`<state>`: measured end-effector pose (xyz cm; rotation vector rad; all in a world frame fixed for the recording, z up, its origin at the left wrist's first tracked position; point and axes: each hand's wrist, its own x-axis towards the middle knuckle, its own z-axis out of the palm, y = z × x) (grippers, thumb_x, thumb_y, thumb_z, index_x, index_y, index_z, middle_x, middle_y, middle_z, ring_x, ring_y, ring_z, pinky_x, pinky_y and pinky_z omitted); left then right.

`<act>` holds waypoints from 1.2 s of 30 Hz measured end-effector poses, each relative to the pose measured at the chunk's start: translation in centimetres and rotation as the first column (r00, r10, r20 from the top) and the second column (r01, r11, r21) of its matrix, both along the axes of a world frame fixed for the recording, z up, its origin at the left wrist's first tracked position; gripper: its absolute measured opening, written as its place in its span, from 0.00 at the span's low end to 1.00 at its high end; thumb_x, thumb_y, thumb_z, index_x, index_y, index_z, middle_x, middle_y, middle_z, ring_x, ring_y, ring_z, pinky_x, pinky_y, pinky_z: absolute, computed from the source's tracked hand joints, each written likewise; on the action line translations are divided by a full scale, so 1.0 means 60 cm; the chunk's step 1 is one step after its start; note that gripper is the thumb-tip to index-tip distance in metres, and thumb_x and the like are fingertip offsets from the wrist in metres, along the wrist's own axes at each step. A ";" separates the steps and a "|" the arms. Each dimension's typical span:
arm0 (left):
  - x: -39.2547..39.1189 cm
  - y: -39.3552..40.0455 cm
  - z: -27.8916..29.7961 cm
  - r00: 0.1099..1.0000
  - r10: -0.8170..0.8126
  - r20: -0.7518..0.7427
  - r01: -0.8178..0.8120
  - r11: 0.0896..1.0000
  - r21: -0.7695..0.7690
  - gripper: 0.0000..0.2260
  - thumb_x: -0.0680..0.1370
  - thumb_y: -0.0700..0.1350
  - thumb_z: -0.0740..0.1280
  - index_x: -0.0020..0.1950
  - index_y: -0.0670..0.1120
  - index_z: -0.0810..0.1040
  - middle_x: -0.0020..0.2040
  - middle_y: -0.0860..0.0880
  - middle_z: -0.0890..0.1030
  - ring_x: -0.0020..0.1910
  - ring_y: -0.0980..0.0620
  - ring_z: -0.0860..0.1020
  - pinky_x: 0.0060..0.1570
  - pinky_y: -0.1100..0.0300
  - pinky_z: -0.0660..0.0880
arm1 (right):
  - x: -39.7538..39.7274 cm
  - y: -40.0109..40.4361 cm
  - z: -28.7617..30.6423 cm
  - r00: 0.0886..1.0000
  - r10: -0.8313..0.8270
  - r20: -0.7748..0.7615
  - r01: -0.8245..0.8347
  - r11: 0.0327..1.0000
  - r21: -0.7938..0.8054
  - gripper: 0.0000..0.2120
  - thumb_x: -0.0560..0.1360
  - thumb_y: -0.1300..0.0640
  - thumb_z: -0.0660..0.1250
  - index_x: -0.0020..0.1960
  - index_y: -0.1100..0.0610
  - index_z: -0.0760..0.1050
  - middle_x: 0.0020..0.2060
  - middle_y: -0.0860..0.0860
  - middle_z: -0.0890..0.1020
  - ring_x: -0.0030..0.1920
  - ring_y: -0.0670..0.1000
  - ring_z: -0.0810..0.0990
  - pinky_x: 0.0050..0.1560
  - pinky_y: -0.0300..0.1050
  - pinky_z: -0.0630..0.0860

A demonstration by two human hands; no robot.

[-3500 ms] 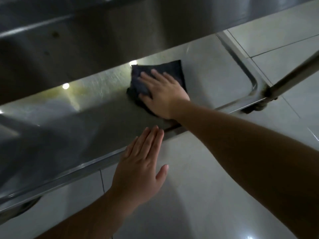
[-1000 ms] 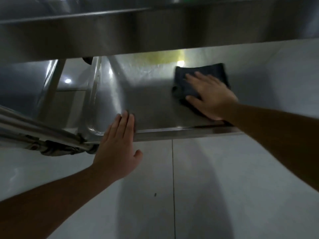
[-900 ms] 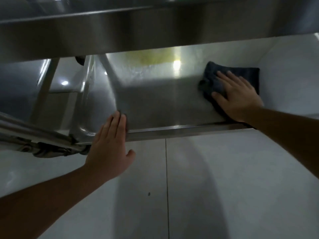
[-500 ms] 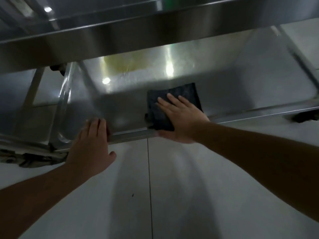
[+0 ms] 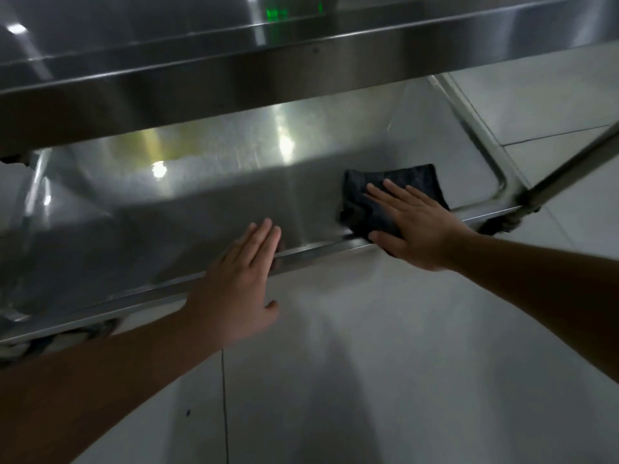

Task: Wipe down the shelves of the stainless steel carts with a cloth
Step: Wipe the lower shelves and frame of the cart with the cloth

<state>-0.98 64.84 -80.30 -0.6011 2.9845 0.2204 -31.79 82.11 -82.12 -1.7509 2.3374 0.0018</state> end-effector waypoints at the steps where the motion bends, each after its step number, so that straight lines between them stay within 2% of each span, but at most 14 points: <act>1: -0.007 0.008 -0.005 1.000 -0.015 -0.006 0.015 1.000 0.004 0.52 0.73 0.56 0.77 0.87 0.45 0.48 0.87 0.48 0.47 0.86 0.47 0.48 0.80 0.55 0.47 | -0.025 0.015 -0.002 0.998 -0.056 0.010 0.056 0.998 -0.004 0.42 0.76 0.23 0.33 0.84 0.42 0.38 0.83 0.41 0.43 0.81 0.42 0.35 0.80 0.47 0.37; 4: -0.011 0.023 -0.019 0.998 -0.060 -0.002 0.060 0.998 0.009 0.52 0.75 0.58 0.74 0.87 0.46 0.44 0.86 0.49 0.42 0.85 0.48 0.45 0.82 0.53 0.46 | -0.097 0.054 -0.010 0.964 -0.267 0.003 0.267 0.964 -0.011 0.40 0.76 0.23 0.37 0.83 0.41 0.39 0.83 0.42 0.44 0.81 0.44 0.38 0.80 0.50 0.40; 8: -0.004 0.018 -0.024 0.998 -0.064 0.026 0.063 0.998 0.021 0.51 0.78 0.60 0.70 0.86 0.47 0.38 0.85 0.49 0.35 0.85 0.49 0.39 0.83 0.52 0.45 | -0.145 0.077 -0.027 0.803 -0.593 -0.057 0.591 0.805 -0.041 0.42 0.77 0.26 0.41 0.85 0.46 0.45 0.84 0.46 0.49 0.84 0.52 0.45 0.82 0.56 0.45; 11: 0.002 0.007 -0.021 0.998 -0.018 0.058 0.016 0.999 0.034 0.51 0.79 0.62 0.67 0.85 0.48 0.33 0.84 0.50 0.31 0.84 0.50 0.34 0.83 0.52 0.41 | -0.134 0.066 -0.032 0.742 -0.670 -0.040 0.666 0.742 -0.074 0.43 0.77 0.26 0.40 0.85 0.49 0.48 0.84 0.47 0.50 0.84 0.53 0.47 0.82 0.57 0.47; 14: 0.002 0.007 -0.024 0.996 0.010 0.092 -0.012 1.000 0.022 0.51 0.79 0.64 0.64 0.83 0.48 0.30 0.83 0.49 0.28 0.83 0.49 0.31 0.83 0.50 0.39 | -0.091 0.061 -0.027 0.816 -0.578 -0.024 0.575 0.815 -0.077 0.44 0.77 0.24 0.39 0.85 0.48 0.47 0.84 0.47 0.50 0.84 0.53 0.47 0.81 0.54 0.46; 18: 0.000 0.015 -0.029 0.995 0.038 0.090 -0.039 0.999 0.007 0.51 0.77 0.63 0.64 0.84 0.47 0.31 0.84 0.48 0.30 0.83 0.48 0.32 0.82 0.50 0.38 | 0.011 0.044 -0.024 0.967 -0.256 -0.012 0.255 0.966 -0.042 0.48 0.74 0.21 0.49 0.84 0.46 0.41 0.82 0.42 0.43 0.82 0.48 0.40 0.80 0.55 0.45; 21: -0.001 0.011 -0.029 0.994 0.045 0.098 -0.049 0.998 0.041 0.50 0.78 0.62 0.63 0.85 0.48 0.32 0.84 0.49 0.30 0.83 0.50 0.31 0.82 0.51 0.37 | 0.083 -0.006 -0.014 0.992 -0.118 0.039 0.120 0.991 -0.056 0.49 0.71 0.30 0.60 0.85 0.47 0.46 0.83 0.43 0.48 0.82 0.46 0.41 0.82 0.56 0.49; 24: -0.004 -0.001 -0.024 0.994 0.034 0.108 -0.049 0.990 0.133 0.47 0.79 0.60 0.63 0.86 0.49 0.34 0.85 0.51 0.31 0.83 0.52 0.32 0.82 0.53 0.37 | 0.154 -0.061 -0.002 0.997 -0.025 0.078 0.032 0.995 -0.095 0.41 0.77 0.42 0.65 0.85 0.48 0.51 0.83 0.44 0.53 0.83 0.49 0.47 0.81 0.50 0.45; 27: -0.005 -0.020 -0.011 0.993 0.089 0.083 -0.105 0.972 0.210 0.46 0.80 0.56 0.66 0.86 0.48 0.38 0.86 0.52 0.38 0.85 0.52 0.38 0.82 0.53 0.44 | 0.212 -0.089 0.005 0.989 0.040 0.145 -0.016 0.987 -0.161 0.34 0.79 0.52 0.68 0.82 0.47 0.62 0.81 0.44 0.63 0.82 0.50 0.56 0.78 0.45 0.46; 30: 0.013 -0.036 0.000 0.989 0.132 0.073 -0.144 0.969 0.199 0.44 0.80 0.51 0.67 0.86 0.46 0.42 0.87 0.49 0.43 0.85 0.49 0.42 0.82 0.51 0.46 | 0.246 -0.093 0.021 0.975 0.053 0.218 -0.010 0.981 -0.193 0.28 0.79 0.56 0.70 0.78 0.48 0.70 0.75 0.46 0.74 0.79 0.49 0.65 0.78 0.44 0.51; 33: 0.049 -0.033 0.012 0.984 0.137 0.118 -0.159 0.965 0.207 0.44 0.81 0.51 0.67 0.86 0.46 0.40 0.87 0.48 0.44 0.86 0.48 0.42 0.83 0.53 0.44 | 0.260 -0.085 0.055 0.968 0.009 0.252 0.032 0.987 -0.158 0.23 0.79 0.59 0.69 0.72 0.47 0.77 0.67 0.48 0.81 0.70 0.51 0.77 0.74 0.48 0.64; 34: 0.064 -0.029 0.020 0.977 0.159 0.140 -0.189 0.954 0.231 0.45 0.81 0.52 0.67 0.86 0.46 0.40 0.87 0.48 0.44 0.86 0.49 0.42 0.81 0.53 0.44 | 0.266 -0.082 0.071 0.963 -0.024 0.270 0.052 0.994 -0.096 0.21 0.79 0.58 0.68 0.69 0.43 0.78 0.64 0.46 0.83 0.66 0.52 0.80 0.71 0.52 0.72; 35: 0.079 -0.022 0.029 0.971 0.173 0.164 -0.210 0.945 0.250 0.45 0.81 0.53 0.68 0.87 0.46 0.40 0.87 0.49 0.44 0.86 0.48 0.43 0.81 0.53 0.45 | 0.274 -0.078 0.088 0.954 -0.072 0.292 0.077 0.997 -0.007 0.19 0.79 0.57 0.67 0.66 0.40 0.78 0.59 0.45 0.85 0.59 0.52 0.82 0.64 0.55 0.79; 36: 0.096 -0.013 0.040 0.967 0.177 0.186 -0.221 0.941 0.256 0.45 0.81 0.53 0.68 0.87 0.46 0.41 0.87 0.48 0.45 0.86 0.48 0.44 0.81 0.52 0.48 | 0.283 -0.073 0.105 0.944 -0.121 0.307 0.094 0.991 0.100 0.17 0.80 0.56 0.66 0.63 0.38 0.78 0.53 0.44 0.85 0.53 0.52 0.83 0.55 0.55 0.82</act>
